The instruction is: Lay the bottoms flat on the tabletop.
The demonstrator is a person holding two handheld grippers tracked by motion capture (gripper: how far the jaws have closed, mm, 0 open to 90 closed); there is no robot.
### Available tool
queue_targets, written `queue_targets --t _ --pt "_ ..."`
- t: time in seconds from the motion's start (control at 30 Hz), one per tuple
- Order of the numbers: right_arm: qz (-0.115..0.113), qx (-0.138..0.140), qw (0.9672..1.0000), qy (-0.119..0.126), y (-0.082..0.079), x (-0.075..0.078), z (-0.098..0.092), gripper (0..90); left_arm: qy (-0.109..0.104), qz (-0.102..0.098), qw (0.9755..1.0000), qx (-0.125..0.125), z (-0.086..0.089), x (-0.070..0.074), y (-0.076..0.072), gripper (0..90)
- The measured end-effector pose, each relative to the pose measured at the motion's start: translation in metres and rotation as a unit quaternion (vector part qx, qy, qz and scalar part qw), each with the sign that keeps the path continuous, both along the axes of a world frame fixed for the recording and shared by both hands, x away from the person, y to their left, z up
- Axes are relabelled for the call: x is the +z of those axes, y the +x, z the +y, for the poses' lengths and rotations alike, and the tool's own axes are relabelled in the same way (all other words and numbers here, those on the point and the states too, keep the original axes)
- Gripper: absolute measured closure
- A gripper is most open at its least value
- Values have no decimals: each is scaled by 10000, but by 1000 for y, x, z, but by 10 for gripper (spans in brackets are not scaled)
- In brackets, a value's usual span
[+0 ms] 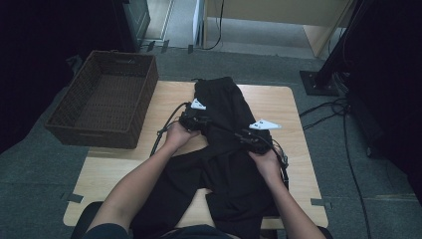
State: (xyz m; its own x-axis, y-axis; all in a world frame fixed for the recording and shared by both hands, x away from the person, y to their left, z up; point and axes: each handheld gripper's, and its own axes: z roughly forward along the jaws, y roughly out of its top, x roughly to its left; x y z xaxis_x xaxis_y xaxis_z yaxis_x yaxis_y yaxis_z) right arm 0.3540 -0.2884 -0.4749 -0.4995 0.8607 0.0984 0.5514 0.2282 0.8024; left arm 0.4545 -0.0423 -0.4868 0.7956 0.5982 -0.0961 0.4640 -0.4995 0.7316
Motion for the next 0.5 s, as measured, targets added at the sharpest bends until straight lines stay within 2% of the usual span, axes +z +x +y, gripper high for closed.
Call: queue_targets --t 0.17,0.33,0.4,0.5 --pt "172 74 9998 -90 3 -19 9 571 -7 95 9998 -173 -9 -12 -13 733" --pt "353 116 9991 -215 6 -33 16 580 4 180 9997 -165 -9 -23 -15 727" --pt "364 130 9989 -273 8 -38 19 597 81 123 9997 -220 -8 -26 -15 724" --pt "323 122 9991 -235 9 -43 24 619 136 62 9998 -142 -5 -26 -13 735"
